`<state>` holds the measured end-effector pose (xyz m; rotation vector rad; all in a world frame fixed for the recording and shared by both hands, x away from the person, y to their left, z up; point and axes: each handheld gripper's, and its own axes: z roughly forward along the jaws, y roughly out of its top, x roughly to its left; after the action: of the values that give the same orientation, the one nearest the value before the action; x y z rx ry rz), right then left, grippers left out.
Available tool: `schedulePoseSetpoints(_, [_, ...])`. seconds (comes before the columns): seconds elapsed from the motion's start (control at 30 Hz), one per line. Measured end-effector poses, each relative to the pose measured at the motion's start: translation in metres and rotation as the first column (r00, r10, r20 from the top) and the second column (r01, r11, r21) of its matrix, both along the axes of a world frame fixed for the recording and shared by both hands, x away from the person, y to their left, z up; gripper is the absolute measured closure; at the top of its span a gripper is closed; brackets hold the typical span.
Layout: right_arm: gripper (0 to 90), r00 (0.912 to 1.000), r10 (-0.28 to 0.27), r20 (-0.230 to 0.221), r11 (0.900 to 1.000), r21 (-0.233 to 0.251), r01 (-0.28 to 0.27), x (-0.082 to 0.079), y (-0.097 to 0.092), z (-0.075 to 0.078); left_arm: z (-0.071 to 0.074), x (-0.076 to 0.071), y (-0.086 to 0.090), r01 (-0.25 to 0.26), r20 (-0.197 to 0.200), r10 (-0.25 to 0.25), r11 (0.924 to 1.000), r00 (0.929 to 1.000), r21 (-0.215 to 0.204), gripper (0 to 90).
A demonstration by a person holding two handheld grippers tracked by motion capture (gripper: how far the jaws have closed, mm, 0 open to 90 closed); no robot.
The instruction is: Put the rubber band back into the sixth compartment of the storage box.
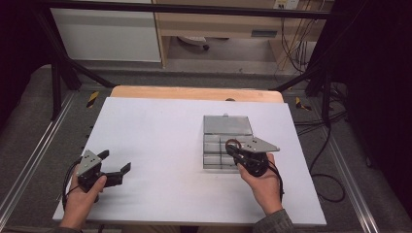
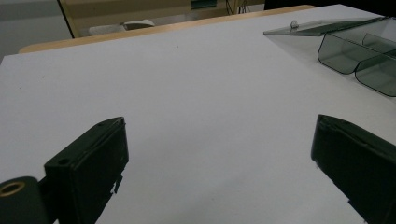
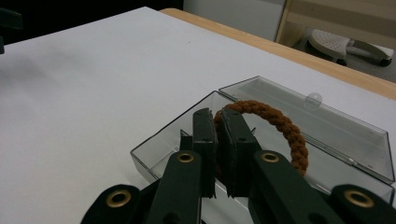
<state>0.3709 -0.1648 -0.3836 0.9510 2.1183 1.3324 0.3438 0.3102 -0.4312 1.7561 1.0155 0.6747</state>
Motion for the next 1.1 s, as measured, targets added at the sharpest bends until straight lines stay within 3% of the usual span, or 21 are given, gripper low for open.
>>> schedulePoseSetpoints(0.57, [85.1,0.9987,-0.050,0.006,0.9987,0.011,0.050,0.001,-0.020,0.002,0.000,-0.001,-0.002,0.010,-0.001,-0.010,0.9999,0.9999,0.004,4.2])
schedulePoseSetpoints(1.1, [85.0,0.9951,-0.097,-0.021,0.9952,0.007,0.097,0.005,-0.038,-0.003,0.001,-0.001,-0.002,0.009,-0.002,-0.009,1.0000,1.0000,-0.001,4.2])
